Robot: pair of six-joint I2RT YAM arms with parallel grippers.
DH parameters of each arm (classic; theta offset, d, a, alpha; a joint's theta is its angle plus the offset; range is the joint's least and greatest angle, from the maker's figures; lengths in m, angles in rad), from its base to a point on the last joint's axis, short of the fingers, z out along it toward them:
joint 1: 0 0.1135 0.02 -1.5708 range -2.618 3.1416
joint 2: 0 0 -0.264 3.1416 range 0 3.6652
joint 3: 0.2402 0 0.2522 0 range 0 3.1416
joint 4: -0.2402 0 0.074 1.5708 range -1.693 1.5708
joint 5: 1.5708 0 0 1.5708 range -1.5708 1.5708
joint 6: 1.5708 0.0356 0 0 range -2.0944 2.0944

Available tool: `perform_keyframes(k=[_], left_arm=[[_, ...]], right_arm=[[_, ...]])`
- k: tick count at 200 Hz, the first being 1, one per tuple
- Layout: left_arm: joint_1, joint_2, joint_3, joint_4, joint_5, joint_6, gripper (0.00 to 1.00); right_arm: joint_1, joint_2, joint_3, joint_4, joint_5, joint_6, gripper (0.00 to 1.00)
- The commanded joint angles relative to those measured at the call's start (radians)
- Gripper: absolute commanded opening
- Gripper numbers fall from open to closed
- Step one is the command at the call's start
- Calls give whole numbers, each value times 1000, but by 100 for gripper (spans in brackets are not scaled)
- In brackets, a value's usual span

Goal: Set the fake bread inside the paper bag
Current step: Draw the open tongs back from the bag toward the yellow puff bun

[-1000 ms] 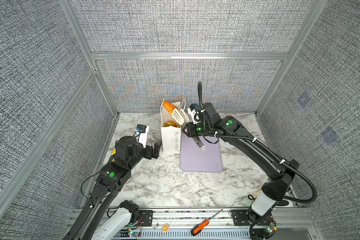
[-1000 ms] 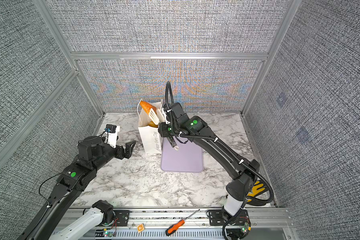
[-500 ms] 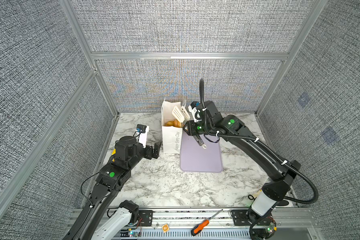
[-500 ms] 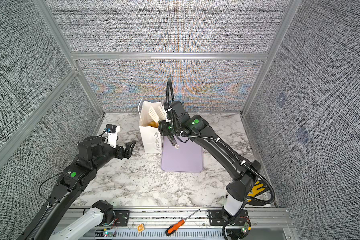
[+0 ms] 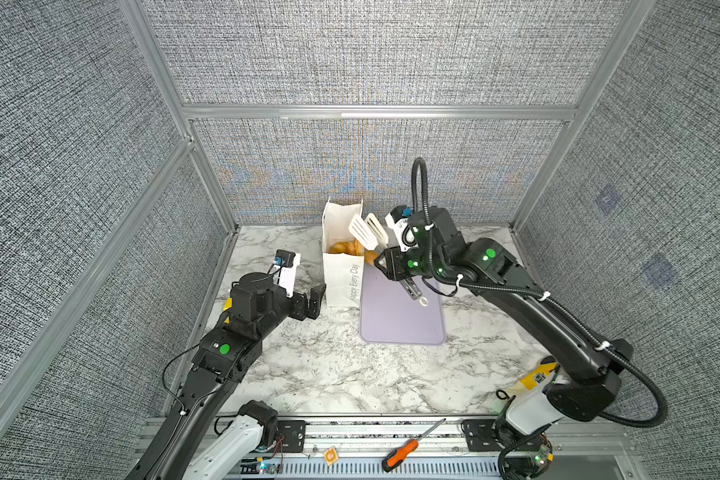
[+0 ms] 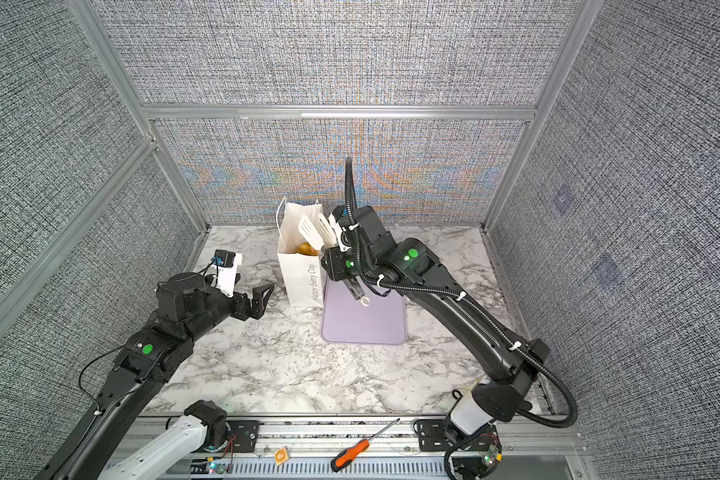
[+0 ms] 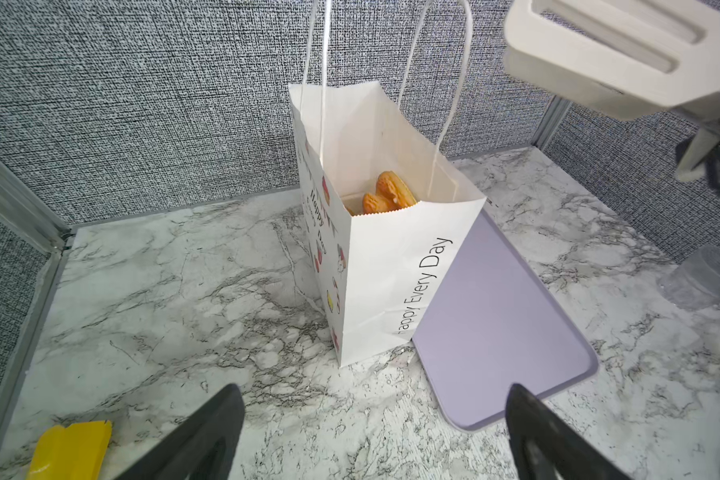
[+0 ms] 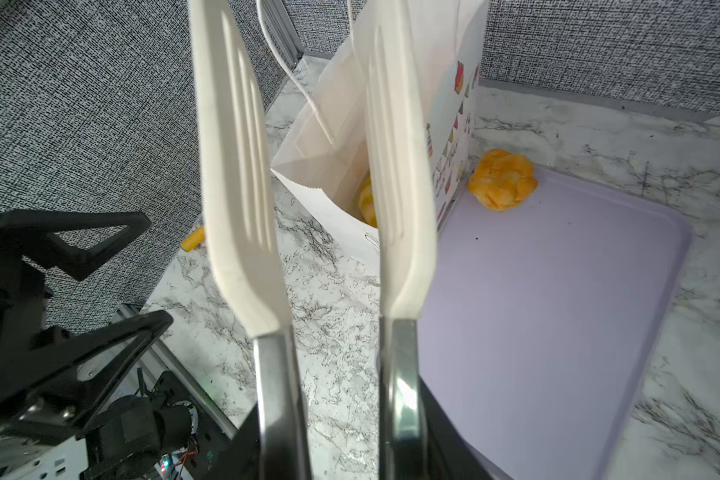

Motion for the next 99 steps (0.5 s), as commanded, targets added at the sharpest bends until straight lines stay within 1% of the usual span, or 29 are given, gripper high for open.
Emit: perform_keyframes(k=[1, 47, 99], left_arm=[[-1, 9, 7, 7, 53, -3, 99], [-3, 21, 9, 28, 117, -20, 99], [-10, 16, 5, 41, 145, -48, 99]], right_arm=[[0, -41, -31, -3, 34, -11, 44], [-6, -121, -107, -49, 81, -18, 44], [-43, -180, -190, -91, 114, -30, 44]])
